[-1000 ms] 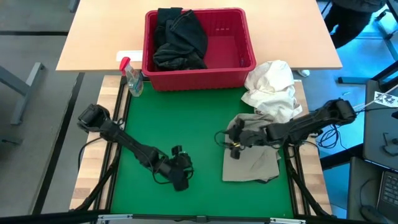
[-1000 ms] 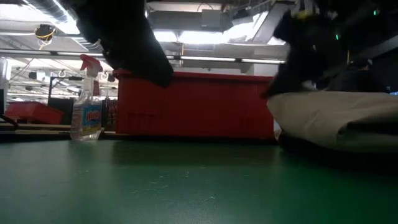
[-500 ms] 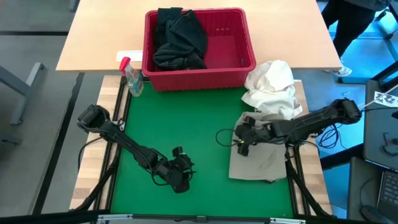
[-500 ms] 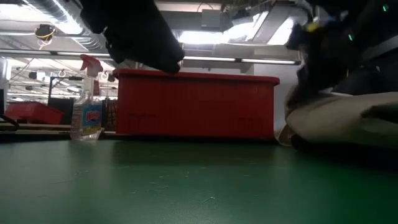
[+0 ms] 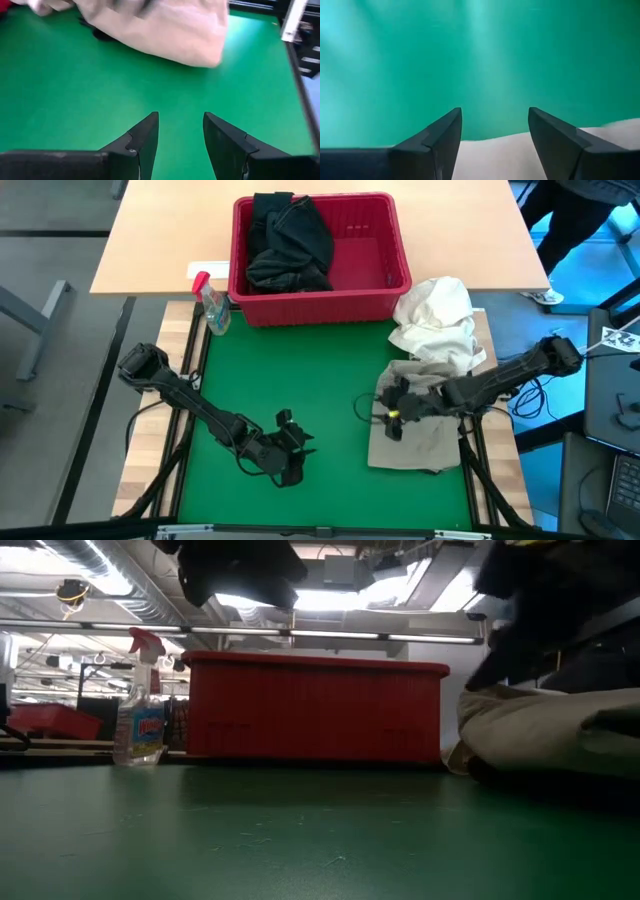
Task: Fold Laundry from Bin
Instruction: Stack the brown shorts on top of the black shorts, then remove the blue pants from the red laundry bin
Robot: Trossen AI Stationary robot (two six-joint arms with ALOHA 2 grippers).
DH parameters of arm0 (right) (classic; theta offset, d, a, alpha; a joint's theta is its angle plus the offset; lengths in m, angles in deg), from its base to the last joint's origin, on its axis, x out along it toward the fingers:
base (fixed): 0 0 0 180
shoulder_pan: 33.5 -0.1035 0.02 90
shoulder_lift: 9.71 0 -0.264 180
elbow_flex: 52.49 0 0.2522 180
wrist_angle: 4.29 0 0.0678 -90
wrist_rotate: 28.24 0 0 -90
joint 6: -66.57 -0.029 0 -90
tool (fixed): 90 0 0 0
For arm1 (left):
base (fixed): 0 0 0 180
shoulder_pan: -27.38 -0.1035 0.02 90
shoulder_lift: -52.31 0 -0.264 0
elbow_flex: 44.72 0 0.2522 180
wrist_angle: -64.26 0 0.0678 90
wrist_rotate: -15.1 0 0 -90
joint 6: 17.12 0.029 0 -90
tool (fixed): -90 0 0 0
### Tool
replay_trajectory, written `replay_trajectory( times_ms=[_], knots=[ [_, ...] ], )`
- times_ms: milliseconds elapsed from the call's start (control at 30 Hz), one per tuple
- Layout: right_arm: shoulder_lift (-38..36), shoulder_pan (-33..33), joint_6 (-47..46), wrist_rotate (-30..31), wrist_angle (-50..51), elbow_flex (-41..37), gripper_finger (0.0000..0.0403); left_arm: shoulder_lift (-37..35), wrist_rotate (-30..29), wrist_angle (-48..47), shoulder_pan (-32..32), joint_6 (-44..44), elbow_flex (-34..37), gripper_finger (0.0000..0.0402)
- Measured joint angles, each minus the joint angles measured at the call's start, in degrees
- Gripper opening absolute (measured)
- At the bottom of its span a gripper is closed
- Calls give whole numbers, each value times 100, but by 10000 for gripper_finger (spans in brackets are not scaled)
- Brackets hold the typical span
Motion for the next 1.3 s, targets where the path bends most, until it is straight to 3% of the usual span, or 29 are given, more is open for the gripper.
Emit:
replay_trajectory(
  times_ms=[233,433,533,667,733,833,900,1000,1133,1300],
  knots=[
    [0,-757,-352,353,-2142,-1552,230,17,-141,-27,-119,138,0,149],
    [-14,-1057,-911,450,-2499,-2366,230,20,-134,-28,-200,148,0,149],
    [-115,-1093,-917,235,-2462,-2190,230,22,-130,-23,-200,117,0,149],
    [-378,-1084,-460,133,-2355,-1386,230,-16,-114,79,-176,114,-9,149],
    [-469,-1082,-88,419,-1899,-966,230,-142,-116,82,-134,123,-47,149],
    [-536,-1066,499,1549,-1003,-383,230,-464,-271,30,-18,193,-66,149],
    [-540,-928,888,2312,-626,-202,230,-649,-446,-135,75,284,-68,149],
    [-526,-462,1074,2579,-357,-330,230,-840,-591,-420,141,453,-68,149],
    [-525,277,928,2177,-397,-841,230,-916,-574,-941,59,547,-68,149],
    [-522,972,725,1516,-888,-1296,230,-916,366,-1446,-556,784,-63,149]
  ],
)
